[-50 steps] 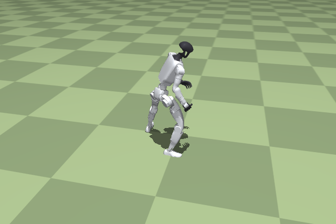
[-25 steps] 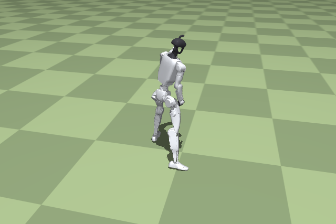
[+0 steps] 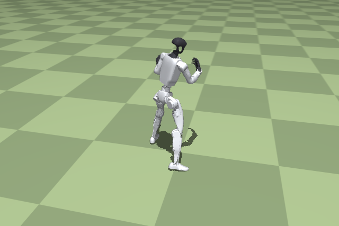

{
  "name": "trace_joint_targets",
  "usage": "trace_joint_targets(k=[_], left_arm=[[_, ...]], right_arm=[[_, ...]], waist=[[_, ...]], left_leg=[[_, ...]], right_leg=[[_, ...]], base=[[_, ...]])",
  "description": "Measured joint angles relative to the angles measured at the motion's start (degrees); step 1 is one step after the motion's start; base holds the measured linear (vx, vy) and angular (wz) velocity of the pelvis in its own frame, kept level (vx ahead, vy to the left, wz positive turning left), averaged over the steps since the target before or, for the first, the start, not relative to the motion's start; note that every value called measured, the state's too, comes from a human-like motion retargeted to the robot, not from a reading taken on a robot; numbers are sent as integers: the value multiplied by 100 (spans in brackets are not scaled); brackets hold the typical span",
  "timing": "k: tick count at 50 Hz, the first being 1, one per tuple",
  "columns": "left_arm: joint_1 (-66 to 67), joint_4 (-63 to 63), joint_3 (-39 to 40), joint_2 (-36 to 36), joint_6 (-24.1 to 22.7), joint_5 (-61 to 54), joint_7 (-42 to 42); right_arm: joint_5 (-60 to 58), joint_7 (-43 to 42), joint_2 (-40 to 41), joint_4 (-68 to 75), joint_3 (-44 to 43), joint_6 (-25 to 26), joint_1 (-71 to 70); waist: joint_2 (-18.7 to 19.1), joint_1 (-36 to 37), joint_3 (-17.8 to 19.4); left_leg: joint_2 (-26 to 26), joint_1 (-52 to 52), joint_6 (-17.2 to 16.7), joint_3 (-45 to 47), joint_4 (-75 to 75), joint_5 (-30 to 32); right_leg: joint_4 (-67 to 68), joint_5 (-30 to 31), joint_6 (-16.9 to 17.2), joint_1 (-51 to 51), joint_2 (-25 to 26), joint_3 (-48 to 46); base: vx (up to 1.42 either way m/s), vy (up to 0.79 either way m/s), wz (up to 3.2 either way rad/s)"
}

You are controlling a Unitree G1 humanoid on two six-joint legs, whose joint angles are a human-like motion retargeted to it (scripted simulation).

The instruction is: Kungfu

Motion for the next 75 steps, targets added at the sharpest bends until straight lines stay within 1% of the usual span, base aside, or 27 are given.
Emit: trace_joint_targets(k=[5,9,11,13,15,16,17,18,20,22,23,25,27,33,38,43,48,53,55,58,60,62,65,68,70,72,75], left_arm=[[1277,1734,449,-1153,-183,-1475,-882],[1928,3518,411,-1571,-231,-3435,-2075],[2033,4210,151,-1668,-208,-4761,-2633],[1876,4699,-277,-1745,-413,-5947,-2918],[1380,4959,-858,-1822,-670,-7005,-3166],[1044,4995,-1265,-1800,-678,-7542,-3583],[714,5016,-1677,-1754,-574,-8022,-4088],[396,5008,-2098,-1658,-245,-8389,-4767],[-294,4942,-2899,-1483,644,-8511,-6116],[-968,4664,-3649,-1290,1204,-8101,-7014],[-1274,4484,-3964,-1302,1170,-7887,-7267],[-1800,4123,-4606,-1317,947,-7664,-7320],[-2177,3898,-4962,-1260,905,-7624,-7177],[-2850,3588,-5575,-1110,1111,-7697,-7159],[-2903,3514,-5806,-1174,953,-7884,-6863],[-2757,3483,-5766,-1033,842,-7588,-6598],[-2508,3558,-5442,-617,870,-6816,-6488],[-2066,3850,-4974,87,877,-5089,-6228],[-1784,3981,-4790,383,838,-4180,-5941],[-1237,4220,-4563,744,795,-2674,-5368],[-837,4377,-4479,951,866,-1759,-4957],[-434,4558,-4380,1014,950,-842,-4564],[111,4887,-4348,899,1348,311,-3923],[718,5109,-4303,667,1749,1164,-3818],[1072,5422,-4212,522,1889,1715,-3861],[1366,5940,-3995,444,2026,2213,-3980],[1674,6793,-3929,685,2341,2728,-4575]], right_arm=[[579,-918,-1043,-1603,-728,-542,-876],[844,-2113,-2023,-2522,-1566,-1431,-1097],[816,-2655,-2536,-2875,-2165,-1923,-974],[712,-3149,-3019,-3199,-2901,-2279,-630],[648,-3547,-3460,-3557,-3863,-2533,-36],[642,-3750,-3643,-3758,-4471,-2588,384],[632,-3957,-3811,-3954,-5098,-2641,829],[615,-4170,-3952,-4143,-5765,-2691,1325],[336,-4630,-4135,-4434,-7078,-2842,2284],[-141,-5112,-4146,-4640,-8081,-2835,2964],[-338,-5355,-4157,-4718,-8381,-2791,3156],[-697,-5788,-4230,-4888,-8733,-2764,3405],[-860,-5989,-4340,-5039,-8706,-2828,3543],[-1034,-6132,-4481,-5188,-8427,-2917,3816],[-1179,-6096,-4562,-5104,-8363,-2864,3986],[-1070,-5840,-4476,-4969,-8454,-2839,4211],[-1180,-5613,-4150,-4651,-8640,-2763,4675],[-1341,-5037,-3643,-4047,-8394,-2623,5167],[-1371,-4695,-3432,-3686,-8100,-2583,5312],[-1317,-3949,-3083,-2995,-7433,-2565,5487],[-1366,-3338,-2802,-2351,-6843,-2632,5463],[-1413,-3052,-2454,-1707,-6124,-2509,5360],[-1156,-2568,-1811,-839,-4945,-2366,5171],[-1076,-2392,-936,-25,-3777,-2113,4930],[-902,-2491,-303,501,-3024,-2016,4608],[-274,-2590,187,867,-2337,-1881,3918],[1062,-2334,461,738,-2107,-1497,2402]], waist=[[-58,-4,-77],[-288,-413,-317],[-401,-578,-406],[-393,-729,-372],[-333,-983,-218],[-334,-1172,-171],[-323,-1342,-117],[-287,-1474,-48],[-264,-1590,57],[-255,-1591,104],[-278,-1580,135],[-269,-1612,245],[-182,-1818,307],[-78,-2271,578],[-54,-2427,678],[-8,-2516,832],[19,-2437,1001],[111,-2194,1193],[167,-2031,1214],[217,-1627,1093],[217,-1314,977],[203,-999,890],[220,-554,758],[214,-17,531],[123,506,267],[-160,1131,54],[-571,2067,13]], left_leg=[[307,713,-330,291,-1204,683],[217,1172,-330,670,-2361,1395],[271,1455,-330,839,-2866,1702],[506,1814,-330,956,-3302,1994],[790,2052,-330,1126,-3614,2357],[833,2028,-330,1306,-3723,2560],[900,1987,-330,1441,-3803,2739],[1015,1915,-330,1491,-3823,2867],[1083,1678,-209,1358,-3850,3108],[1174,1491,-229,1336,-3807,3244],[1202,1509,-266,1391,-3841,3326],[1218,1640,-298,1544,-3903,3401],[1207,1741,-240,1659,-3924,3415],[1115,1971,-1,2061,-3883,3375],[939,2234,-88,2262,-3925,3234],[826,2343,-229,2239,-3961,3098],[748,2251,-311,2010,-3900,2919],[699,1798,-176,1543,-3532,2756],[659,1552,-104,1305,-3294,2644],[530,1178,19,1008,-2906,2432],[408,920,89,806,-2618,2273],[217,704,169,598,-2372,2134],[-178,337,270,166,-2001,1946],[-751,-31,414,-302,-1749,1882],[-982,-291,699,-312,-1549,1701],[-950,-468,1098,119,-1252,1050],[-631,-657,1702,1005,-725,322]], right_leg=[[1053,-627,207,-701,0,433],[2053,-1363,276,-1374,-197,617],[2523,-1764,166,-1621,-160,614],[2898,-2226,-8,-1626,100,469],[3159,-2650,-149,-1526,408,344],[3275,-2783,-160,-1520,445,267],[3376,-2919,-176,-1488,501,174],[3445,-3061,-199,-1404,596,50],[3518,-3266,-250,-1291,691,-148],[3678,-3412,-299,-1361,731,-230],[3787,-3487,-328,-1431,723,-191],[3975,-3601,-393,-1500,671,-148],[4059,-3648,-434,-1510,664,-121],[4063,-3505,-427,-1501,617,114],[3940,-3274,-354,-1500,520,411],[3646,-2958,-285,-1371,486,561],[3226,-2614,-228,-1121,491,555],[2627,-2252,-156,-724,518,397],[2381,-2099,-123,-562,508,303],[2073,-1880,-75,-392,447,224],[1923,-1744,-47,-301,399,210],[1811,-1646,17,-165,345,207],[1645,-1588,236,181,288,98],[1372,-1687,449,642,408,-24],[1119,-1568,508,955,534,-194],[872,-1311,529,1285,547,-514],[620,-1059,559,1605,703,-745]], base=[[-23,-61,-45],[-27,-78,16],[-25,-97,-19],[-16,-101,-38],[-20,-89,8],[-22,-68,65],[-20,-58,93],[-23,-56,90],[-33,-54,78],[-35,-31,35],[-36,-23,-7],[-28,-18,-20],[-6,-4,-5],[-6,7,2],[2,17,-4],[5,24,4],[8,27,23],[10,35,50],[20,48,65],[22,42,65],[29,50,76],[26,49,99],[29,60,150],[21,48,220],[17,33,243],[3,-8,221],[-8,-17,180]])
